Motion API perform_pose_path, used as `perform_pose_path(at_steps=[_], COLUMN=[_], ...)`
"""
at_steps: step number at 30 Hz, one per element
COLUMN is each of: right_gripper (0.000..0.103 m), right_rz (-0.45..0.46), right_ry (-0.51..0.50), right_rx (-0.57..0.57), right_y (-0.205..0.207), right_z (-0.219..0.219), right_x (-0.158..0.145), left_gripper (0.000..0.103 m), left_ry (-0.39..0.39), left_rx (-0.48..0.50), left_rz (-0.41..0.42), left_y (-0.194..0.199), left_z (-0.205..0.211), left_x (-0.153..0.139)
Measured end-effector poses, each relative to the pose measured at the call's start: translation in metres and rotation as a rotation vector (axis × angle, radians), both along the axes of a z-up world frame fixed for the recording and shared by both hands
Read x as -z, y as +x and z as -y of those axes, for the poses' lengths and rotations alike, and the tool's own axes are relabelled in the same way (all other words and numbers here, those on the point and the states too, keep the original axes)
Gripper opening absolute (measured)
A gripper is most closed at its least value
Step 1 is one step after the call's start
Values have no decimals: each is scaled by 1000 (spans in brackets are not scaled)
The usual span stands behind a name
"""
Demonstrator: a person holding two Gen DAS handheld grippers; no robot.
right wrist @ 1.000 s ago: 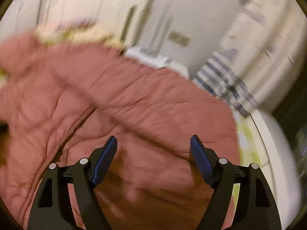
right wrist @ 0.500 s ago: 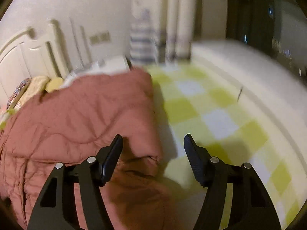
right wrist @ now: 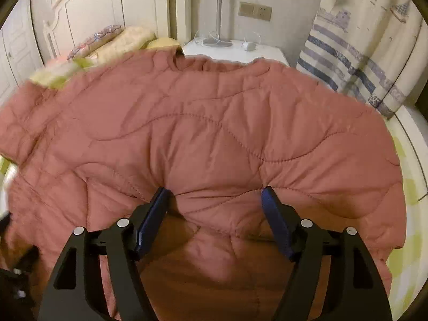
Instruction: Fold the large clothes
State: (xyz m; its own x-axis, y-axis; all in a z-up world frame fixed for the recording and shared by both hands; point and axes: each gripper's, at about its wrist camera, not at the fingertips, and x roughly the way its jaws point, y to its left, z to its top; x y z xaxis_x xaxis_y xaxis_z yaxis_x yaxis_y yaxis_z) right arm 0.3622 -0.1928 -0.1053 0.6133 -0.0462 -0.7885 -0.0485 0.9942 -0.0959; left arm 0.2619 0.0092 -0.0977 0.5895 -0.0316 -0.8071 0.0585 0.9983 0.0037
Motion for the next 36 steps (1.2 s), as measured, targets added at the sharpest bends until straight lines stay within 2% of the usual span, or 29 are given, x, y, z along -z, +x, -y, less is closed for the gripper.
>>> perform_pose_path(at_steps=[2,4,7,9,10,11,13,16,18,19,21,23,25,27,29,30,32,33,34,36], right_gripper=[70,70,71,70,70,70,70,70,71,74,75,74,74,74,77,77,77,78,78,78], right_rz=[-55,-60,-59,-20,15,51,66,59,27,-53,-71,-102,-63,10,103,120,72,-40,-106,-84], right_ry=[-46,-83,-45,1,-12,-63,-140,-84,20,63,12,13,21,23,46,67,104,111,92,85], right_rx=[-23,-51,-64,-69,-66,-56,-60,-83,-72,-58,-113,-134,-158,-106,32,106,183,174,136,96], right_y=[-5,-16,-34,-41,-43,-43,-37,-22,-14,-10,-18,-27,-36,-41,-37,-32,-20,-10,-6,-12], right_z=[-3,-3,6,10,7,2,-10,-19,-13,-9,-15,-14,-7,13,52,74,105,116,117,117], right_x=[1,1,1,-8,-16,-21,-24,-20,-13,0,3,-7,-22,-40,-56,-56,-42,-21,-9,-16], left_gripper=[101,101,101,101,101,101,101,101,101,101,101,101,101,101,101,101,101,101,101,101], left_ry=[-4,-7,-4,-4,-4,-4,-3,-5,-4,-4,-4,-7,-7,-7,-6,-7,-7,-7,-6,-5], left_rx=[0,0,0,-1,0,0,0,0,0,0,0,0,0,0,-1,-1,-1,-1,-1,-1], left_rz=[1,2,3,3,3,3,3,3,3,3,4,4,4,4,4,4,4,4,4,5], left_y=[0,0,0,1,0,0,0,-1,0,0,-1,-1,0,-1,-1,0,-1,-1,-1,-1], left_z=[0,-1,-1,-2,-2,-2,-2,-2,-2,-2,-2,-3,-3,-3,-3,-4,-3,-3,-3,-3], left_x=[-1,-1,-1,-1,0,0,0,0,0,0,0,0,0,0,0,0,0,0,0,0])
